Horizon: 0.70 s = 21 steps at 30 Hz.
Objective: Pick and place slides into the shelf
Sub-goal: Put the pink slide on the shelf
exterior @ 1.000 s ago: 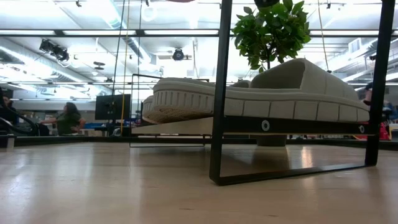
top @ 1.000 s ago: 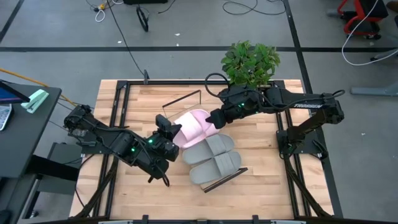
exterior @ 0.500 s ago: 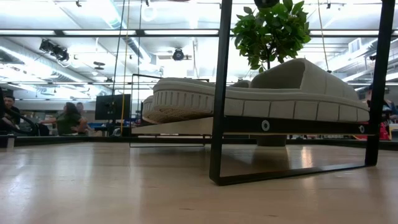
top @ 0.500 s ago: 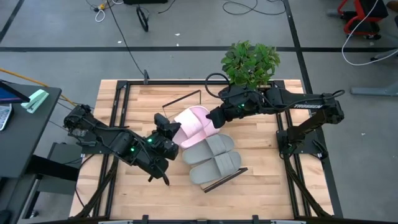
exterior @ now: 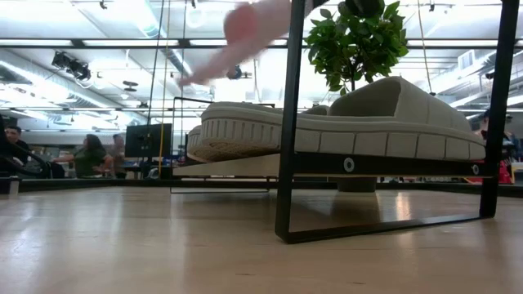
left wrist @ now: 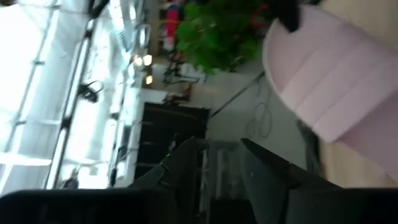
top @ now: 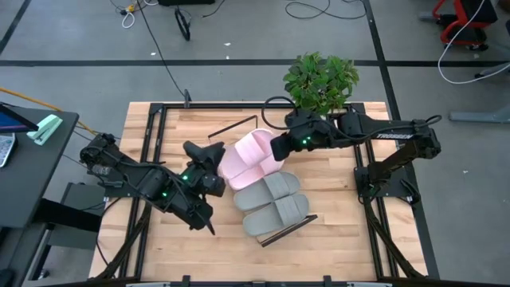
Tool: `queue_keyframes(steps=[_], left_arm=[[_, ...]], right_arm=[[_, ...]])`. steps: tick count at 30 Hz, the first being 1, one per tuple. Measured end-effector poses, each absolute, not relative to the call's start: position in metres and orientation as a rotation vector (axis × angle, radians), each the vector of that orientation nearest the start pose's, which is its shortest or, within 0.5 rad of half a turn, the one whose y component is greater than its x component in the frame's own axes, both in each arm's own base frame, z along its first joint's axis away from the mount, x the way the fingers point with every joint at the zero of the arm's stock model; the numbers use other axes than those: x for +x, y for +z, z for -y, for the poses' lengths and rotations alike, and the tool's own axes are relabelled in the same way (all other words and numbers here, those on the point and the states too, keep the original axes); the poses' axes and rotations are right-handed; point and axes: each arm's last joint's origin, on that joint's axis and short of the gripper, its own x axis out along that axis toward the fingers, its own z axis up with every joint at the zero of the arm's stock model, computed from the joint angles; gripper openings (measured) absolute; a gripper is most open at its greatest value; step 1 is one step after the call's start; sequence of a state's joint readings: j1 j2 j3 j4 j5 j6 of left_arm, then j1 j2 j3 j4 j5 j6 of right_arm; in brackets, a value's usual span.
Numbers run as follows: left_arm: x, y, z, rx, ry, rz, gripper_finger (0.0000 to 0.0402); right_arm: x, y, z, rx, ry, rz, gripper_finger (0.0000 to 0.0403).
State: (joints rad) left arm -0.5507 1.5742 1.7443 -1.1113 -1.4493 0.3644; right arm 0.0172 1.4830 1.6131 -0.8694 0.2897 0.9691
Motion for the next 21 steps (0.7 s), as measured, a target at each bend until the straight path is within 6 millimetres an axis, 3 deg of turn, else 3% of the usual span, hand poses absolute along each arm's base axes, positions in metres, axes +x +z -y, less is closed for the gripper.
queue_keyframes(steps=[11, 16, 21], left_arm=[[0.263, 0.413, 0.125, 1.052, 0.843, -0.621, 0.0126], [0.259, 0.418, 0.117, 0.989, 0.886, -0.593, 0.0122], [0.252, 0.425, 0.109, 0.914, 0.916, -0.555, 0.0128]], right_arm=[[0.288, 0.396, -0.016, 0.755, -0.735, -0.484, 0.003], [0.265, 0.397, -0.031, 0.762, -0.8, -0.434, 0.003], [0.236, 0.384, -0.048, 0.86, -0.726, -0.346, 0.003]])
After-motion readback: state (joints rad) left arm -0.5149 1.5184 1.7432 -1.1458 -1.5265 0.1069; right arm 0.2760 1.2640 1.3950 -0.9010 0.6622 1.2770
